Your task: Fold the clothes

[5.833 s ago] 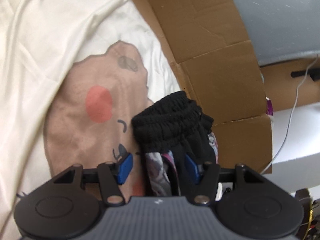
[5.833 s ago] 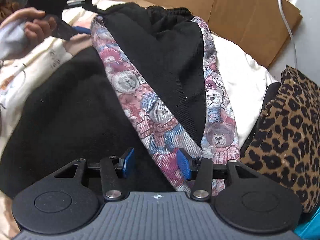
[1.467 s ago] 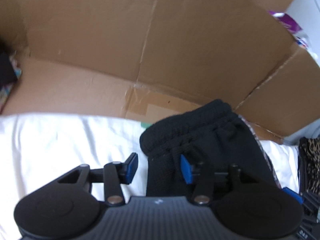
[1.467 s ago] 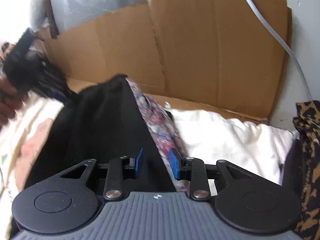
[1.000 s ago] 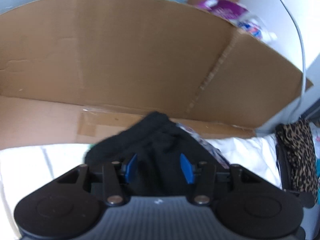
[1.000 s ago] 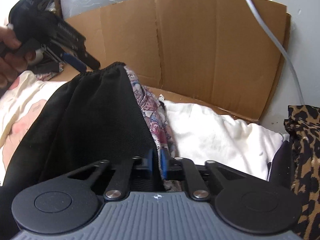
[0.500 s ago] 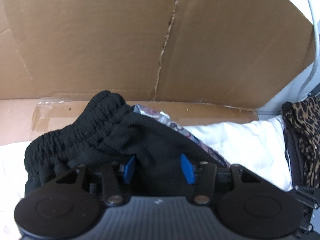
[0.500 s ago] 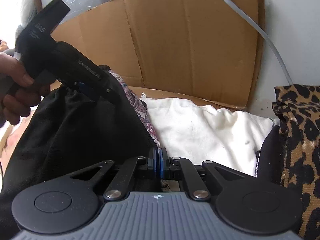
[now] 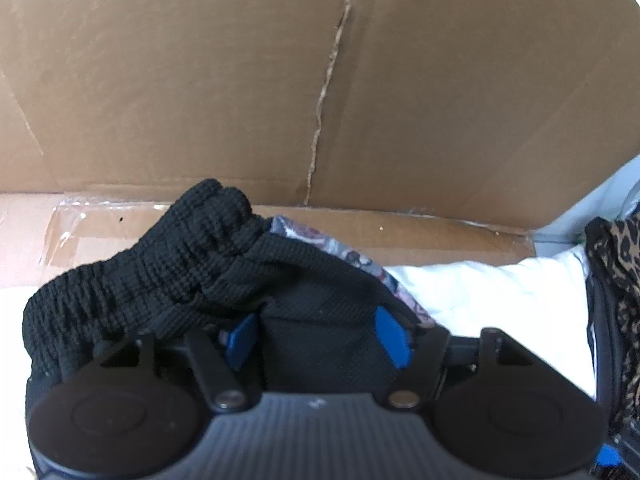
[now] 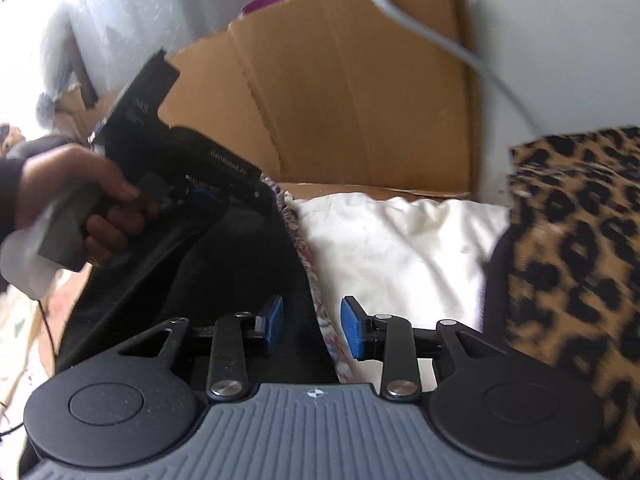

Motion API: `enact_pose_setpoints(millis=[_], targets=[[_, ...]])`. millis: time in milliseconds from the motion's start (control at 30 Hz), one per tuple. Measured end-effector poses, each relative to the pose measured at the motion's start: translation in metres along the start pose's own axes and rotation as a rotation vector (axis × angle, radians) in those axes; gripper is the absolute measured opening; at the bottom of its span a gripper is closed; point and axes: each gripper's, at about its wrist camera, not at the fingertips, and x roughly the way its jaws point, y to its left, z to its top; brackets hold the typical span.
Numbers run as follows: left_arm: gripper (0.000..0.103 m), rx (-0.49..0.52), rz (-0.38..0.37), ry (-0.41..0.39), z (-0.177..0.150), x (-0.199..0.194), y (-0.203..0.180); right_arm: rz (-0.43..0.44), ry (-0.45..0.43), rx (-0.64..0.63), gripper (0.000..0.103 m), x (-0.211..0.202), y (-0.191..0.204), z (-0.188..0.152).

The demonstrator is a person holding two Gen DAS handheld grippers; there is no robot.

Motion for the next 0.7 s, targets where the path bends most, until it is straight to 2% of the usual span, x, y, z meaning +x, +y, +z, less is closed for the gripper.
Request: enact_pose_setpoints(millis=[267, 567, 700], targets=[[0.068, 0.011, 0.002, 0.005, -0.012, -0.028, 0.009, -0.009, 0.033, 0.026, 0.039, -0.044, -0.002, -0.028], [0.068, -0.026, -0.009, -0.034, -0.039, -0.081, 0.043, -0.078, 0.095, 0.019, 0.039, -0.088, -0.009, -0.059], [0.069, -0.009, -0.004, -0.045, -0.055, -0.103, 0.058, -0.125, 0.116, 0.084, 0.039, -0.114, -0.019, -0.071]])
